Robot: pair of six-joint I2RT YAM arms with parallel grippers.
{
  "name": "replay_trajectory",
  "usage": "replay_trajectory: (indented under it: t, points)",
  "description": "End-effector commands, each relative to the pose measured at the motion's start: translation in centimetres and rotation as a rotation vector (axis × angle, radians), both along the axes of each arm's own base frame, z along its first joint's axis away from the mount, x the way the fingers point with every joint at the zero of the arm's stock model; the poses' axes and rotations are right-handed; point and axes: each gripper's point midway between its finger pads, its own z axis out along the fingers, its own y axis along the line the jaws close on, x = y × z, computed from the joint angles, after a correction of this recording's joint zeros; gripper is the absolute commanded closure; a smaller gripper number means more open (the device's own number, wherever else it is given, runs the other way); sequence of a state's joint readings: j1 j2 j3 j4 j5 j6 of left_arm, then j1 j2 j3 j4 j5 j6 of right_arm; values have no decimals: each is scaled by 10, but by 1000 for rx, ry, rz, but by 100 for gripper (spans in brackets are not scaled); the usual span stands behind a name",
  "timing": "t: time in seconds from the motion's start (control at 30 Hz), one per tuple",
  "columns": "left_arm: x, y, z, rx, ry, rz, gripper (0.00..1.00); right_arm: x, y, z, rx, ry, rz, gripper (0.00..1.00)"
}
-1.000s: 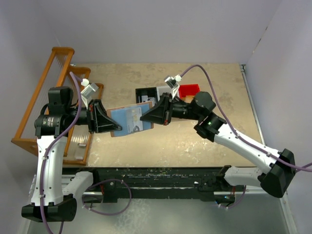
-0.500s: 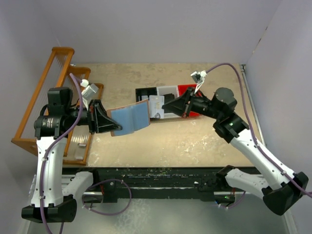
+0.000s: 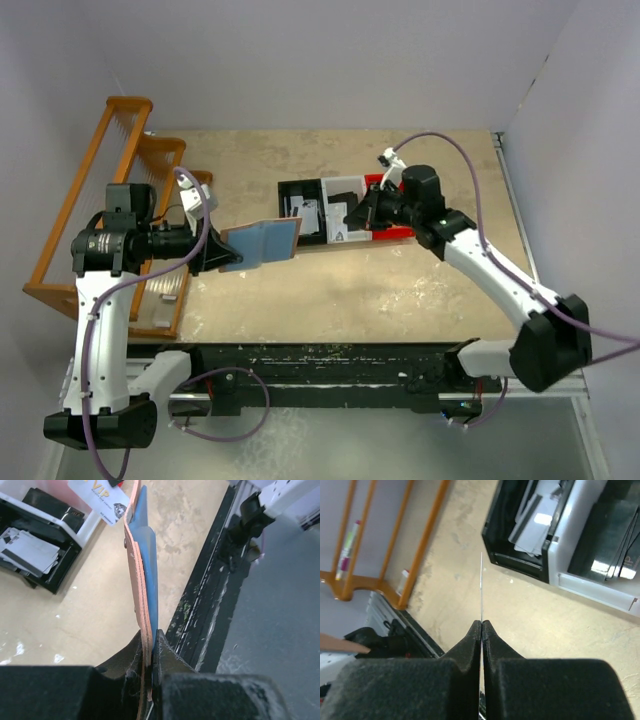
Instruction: Take the credit cards out of the card holder
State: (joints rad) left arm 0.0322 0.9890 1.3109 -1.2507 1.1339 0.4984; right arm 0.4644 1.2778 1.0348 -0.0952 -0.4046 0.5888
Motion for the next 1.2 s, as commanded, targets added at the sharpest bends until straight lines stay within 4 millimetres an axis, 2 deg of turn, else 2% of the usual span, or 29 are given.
replay_trajectory:
  t: [0.0, 0.23, 0.33, 0.47, 0.63, 0.73, 0.83, 0.9, 1.0, 1.07, 1.17]
  points:
    - [-1, 9, -9, 112, -145, -53, 98, 40, 15, 3, -9, -61, -7, 100]
    - [14, 19, -39, 209, -99, -103, 98, 92, 56, -23, 22, -1, -3, 100]
    - [21, 21, -50, 247, -126, -108, 98, 107, 72, -38, -7, 22, -6, 100]
    - [23, 17, -67, 308, -174, -141, 98, 122, 92, -59, -59, 48, -20, 100]
    - [28, 9, -99, 399, -150, -203, 99, 131, 106, -83, -107, 74, -40, 100]
    - [32, 4, -103, 392, -191, -220, 100, 133, 110, -97, -144, 89, -51, 100]
    - [35, 2, -108, 403, -266, -243, 100, 135, 106, -99, -190, 77, -63, 82]
    - [37, 3, -116, 440, -307, -257, 100, 136, 101, -87, -197, 48, -81, 67]
    - [44, 4, -137, 527, -312, -272, 100, 134, 91, -56, -193, -16, -112, 40]
    - [49, 2, -153, 586, -275, -277, 100, 131, 81, -34, -189, -56, -140, 30]
    - [52, -3, -180, 663, -172, -297, 100, 116, 67, -3, -182, -93, -159, 16]
